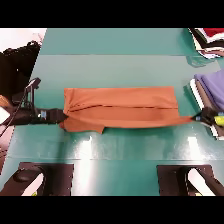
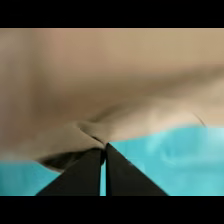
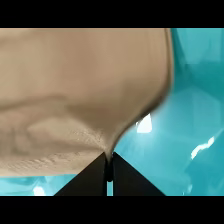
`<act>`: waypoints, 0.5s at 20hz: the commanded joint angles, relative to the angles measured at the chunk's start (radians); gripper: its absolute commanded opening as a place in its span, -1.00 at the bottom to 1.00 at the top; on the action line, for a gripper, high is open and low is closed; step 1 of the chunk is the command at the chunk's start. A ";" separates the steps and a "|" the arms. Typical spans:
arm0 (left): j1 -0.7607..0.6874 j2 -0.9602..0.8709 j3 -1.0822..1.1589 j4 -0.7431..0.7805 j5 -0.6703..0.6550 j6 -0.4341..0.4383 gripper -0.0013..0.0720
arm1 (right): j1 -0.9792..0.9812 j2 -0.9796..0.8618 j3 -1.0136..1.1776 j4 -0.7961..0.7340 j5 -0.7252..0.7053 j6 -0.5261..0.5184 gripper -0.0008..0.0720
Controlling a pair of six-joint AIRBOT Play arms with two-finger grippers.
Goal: Fold the shirts.
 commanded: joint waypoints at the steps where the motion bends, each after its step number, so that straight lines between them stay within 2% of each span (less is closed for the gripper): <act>1: 0.000 -0.188 0.048 0.032 0.274 0.004 -0.89 | 0.138 -0.219 0.188 0.000 -0.129 0.055 -0.93; 4: 0.000 -0.396 0.173 0.031 0.348 0.071 -0.89 | 0.185 -0.419 0.370 0.001 -0.151 0.086 -0.93; 8: 0.000 -0.622 0.360 0.031 0.378 0.076 -0.87 | 0.201 -0.613 0.552 0.011 -0.150 0.101 -0.92; 9: 0.000 -0.656 0.398 0.031 0.375 0.076 -0.24 | 0.196 -0.653 0.591 0.047 -0.150 0.099 -0.62; 10: 0.000 -0.681 0.432 0.024 0.362 0.075 0.69 | 0.187 -0.685 0.623 0.085 -0.135 0.098 -0.04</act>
